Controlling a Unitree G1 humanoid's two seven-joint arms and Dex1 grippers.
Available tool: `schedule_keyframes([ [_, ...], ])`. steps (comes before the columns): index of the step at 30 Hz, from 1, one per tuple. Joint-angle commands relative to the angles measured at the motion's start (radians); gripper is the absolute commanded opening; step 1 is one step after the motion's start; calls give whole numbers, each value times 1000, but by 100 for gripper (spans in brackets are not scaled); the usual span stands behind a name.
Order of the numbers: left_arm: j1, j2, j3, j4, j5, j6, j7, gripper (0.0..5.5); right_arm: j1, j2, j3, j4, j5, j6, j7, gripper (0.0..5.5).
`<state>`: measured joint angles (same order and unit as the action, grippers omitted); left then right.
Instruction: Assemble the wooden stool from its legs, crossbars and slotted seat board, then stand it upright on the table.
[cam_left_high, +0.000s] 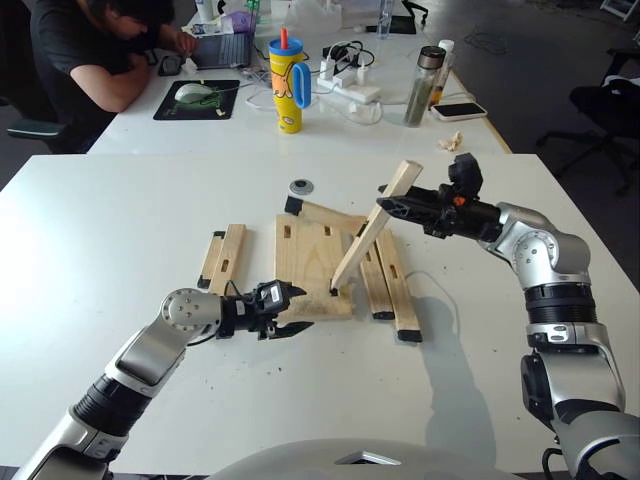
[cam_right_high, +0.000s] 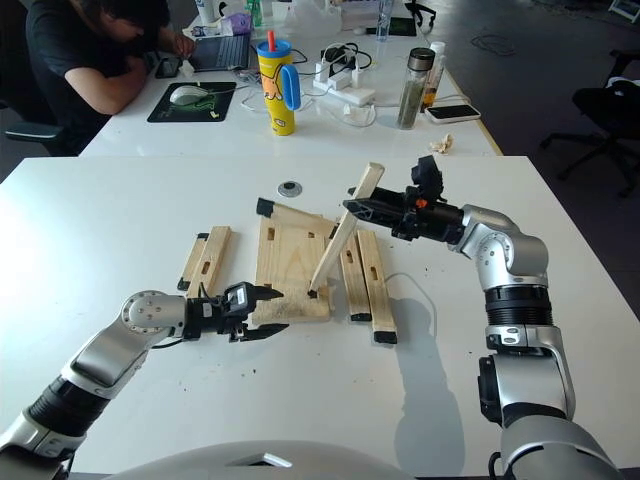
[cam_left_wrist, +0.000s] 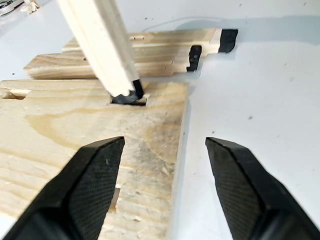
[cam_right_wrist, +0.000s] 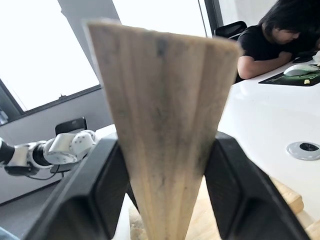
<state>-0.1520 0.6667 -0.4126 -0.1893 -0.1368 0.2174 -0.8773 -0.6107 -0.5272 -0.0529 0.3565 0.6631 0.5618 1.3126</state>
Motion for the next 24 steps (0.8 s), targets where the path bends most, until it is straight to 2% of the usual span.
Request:
schedule_keyframes([
  [1,-27,-30,-46,64,98,-39,11,303,-50,-4,26,41,-47,-35,52,204],
  [6,-26,-44,-81,111,175,-48,8,303,-69,-4,67,37,-106,-91,88,204],
  [9,-26,-51,-109,139,225,-46,7,303,-50,-14,136,-64,-175,-154,98,204],
  [15,9,-83,-126,164,264,-31,38,303,91,-49,246,-252,-308,-311,64,204],
  [19,42,-121,-133,206,281,-15,91,303,212,-66,253,-305,-313,-352,5,204],
  [24,54,-173,-141,261,308,10,159,303,255,-55,272,-270,-338,-434,-45,204],
])
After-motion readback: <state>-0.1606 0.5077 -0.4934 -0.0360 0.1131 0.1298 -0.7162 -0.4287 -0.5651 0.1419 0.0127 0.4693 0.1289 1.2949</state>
